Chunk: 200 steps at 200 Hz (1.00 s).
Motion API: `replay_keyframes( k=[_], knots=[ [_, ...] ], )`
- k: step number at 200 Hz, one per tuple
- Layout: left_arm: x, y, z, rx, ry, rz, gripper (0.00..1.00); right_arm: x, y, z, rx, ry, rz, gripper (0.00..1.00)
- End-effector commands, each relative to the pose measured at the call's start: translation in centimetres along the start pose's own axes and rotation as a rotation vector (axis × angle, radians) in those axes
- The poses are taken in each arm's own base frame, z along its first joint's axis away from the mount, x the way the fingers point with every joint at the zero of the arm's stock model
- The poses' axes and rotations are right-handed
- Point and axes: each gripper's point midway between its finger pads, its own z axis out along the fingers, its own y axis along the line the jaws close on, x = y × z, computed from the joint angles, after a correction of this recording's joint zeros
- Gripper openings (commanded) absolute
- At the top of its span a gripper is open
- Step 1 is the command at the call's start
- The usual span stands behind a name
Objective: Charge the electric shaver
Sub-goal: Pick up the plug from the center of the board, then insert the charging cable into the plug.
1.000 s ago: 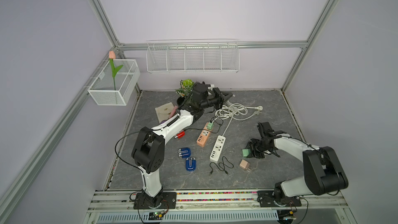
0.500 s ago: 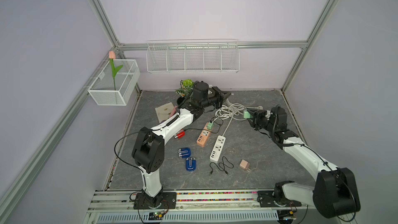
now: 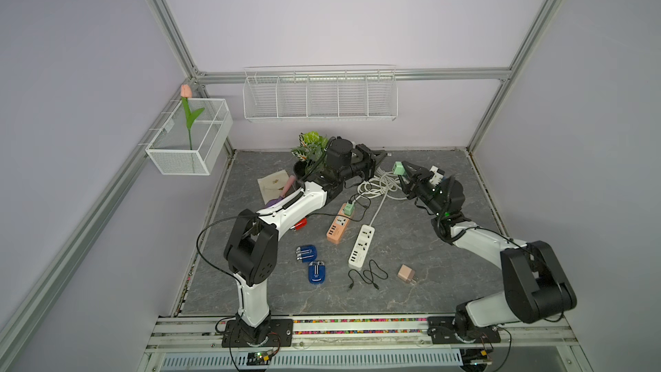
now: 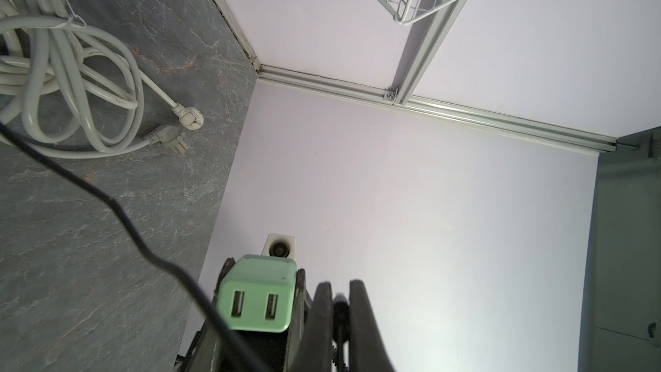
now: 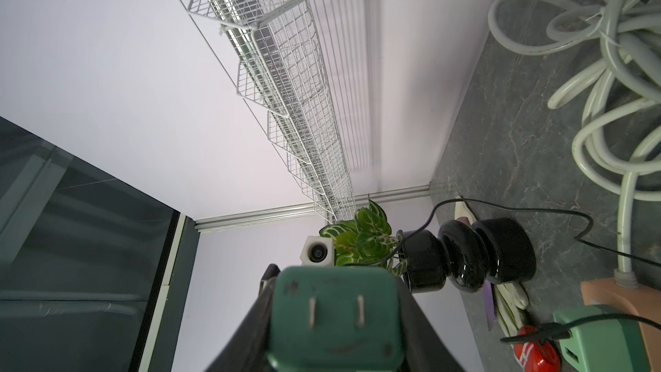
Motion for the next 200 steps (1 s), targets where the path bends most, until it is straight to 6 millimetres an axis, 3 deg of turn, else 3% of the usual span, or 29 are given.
replay_keyframes(
  k=[1,142,200],
  knots=[
    [-0.5,0.0,0.7,0.03,-0.019,-0.01,0.0,0.5,3.5,0.3,-0.134,0.003,0.065,0.07],
    [-0.1,2.8,1.3,-0.05,-0.005,-0.001,0.0,1.3,5.4,2.0,-0.162,0.029,0.082,0.07],
    [-0.2,2.9,1.5,-0.051,-0.002,0.0,0.0,1.8,4.7,2.4,-0.146,0.044,0.092,0.07]
  ],
)
